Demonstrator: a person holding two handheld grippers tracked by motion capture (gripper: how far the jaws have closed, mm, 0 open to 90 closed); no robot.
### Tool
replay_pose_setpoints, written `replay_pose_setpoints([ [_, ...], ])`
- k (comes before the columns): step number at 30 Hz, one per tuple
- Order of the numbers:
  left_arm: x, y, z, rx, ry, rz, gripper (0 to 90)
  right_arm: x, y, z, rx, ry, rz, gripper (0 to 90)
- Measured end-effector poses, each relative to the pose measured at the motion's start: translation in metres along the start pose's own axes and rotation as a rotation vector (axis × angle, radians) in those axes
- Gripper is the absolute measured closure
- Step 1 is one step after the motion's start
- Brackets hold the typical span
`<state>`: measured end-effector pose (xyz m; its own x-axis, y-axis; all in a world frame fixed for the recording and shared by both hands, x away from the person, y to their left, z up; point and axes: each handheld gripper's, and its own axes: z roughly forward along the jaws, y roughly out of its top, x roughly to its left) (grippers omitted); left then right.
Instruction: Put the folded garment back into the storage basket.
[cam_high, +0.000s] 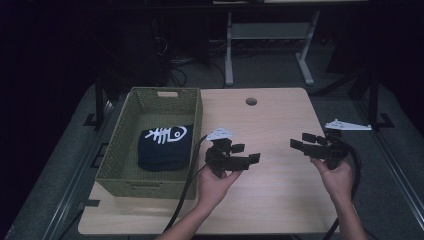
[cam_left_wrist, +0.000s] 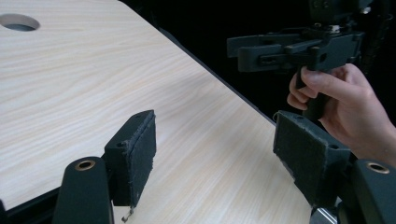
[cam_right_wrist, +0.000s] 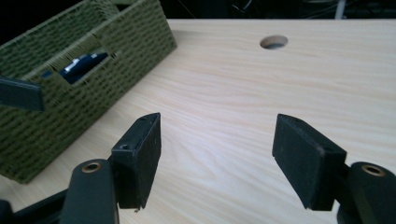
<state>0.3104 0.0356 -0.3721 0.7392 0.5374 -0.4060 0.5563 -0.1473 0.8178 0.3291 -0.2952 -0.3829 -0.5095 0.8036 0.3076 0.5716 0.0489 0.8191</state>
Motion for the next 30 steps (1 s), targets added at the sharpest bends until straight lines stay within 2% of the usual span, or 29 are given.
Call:
replay_pose_setpoints([
  [6,-0.003,-0.005,0.004,0.002,-0.005,0.008,29.5,-0.011,-0.014,-0.006,0.011,-0.023,0.021,31.9],
  [15,-0.007,-0.021,0.015,0.028,-0.012,0.023,29.2,-0.024,-0.033,-0.014,0.027,-0.049,0.05,31.6],
  [22,-0.009,-0.032,0.021,0.047,-0.017,0.038,29.0,-0.031,-0.048,-0.019,0.035,-0.068,0.07,31.6],
  [30,-0.01,-0.039,0.024,0.042,-0.022,0.033,29.0,-0.038,-0.063,-0.025,0.036,-0.082,0.088,31.7],
])
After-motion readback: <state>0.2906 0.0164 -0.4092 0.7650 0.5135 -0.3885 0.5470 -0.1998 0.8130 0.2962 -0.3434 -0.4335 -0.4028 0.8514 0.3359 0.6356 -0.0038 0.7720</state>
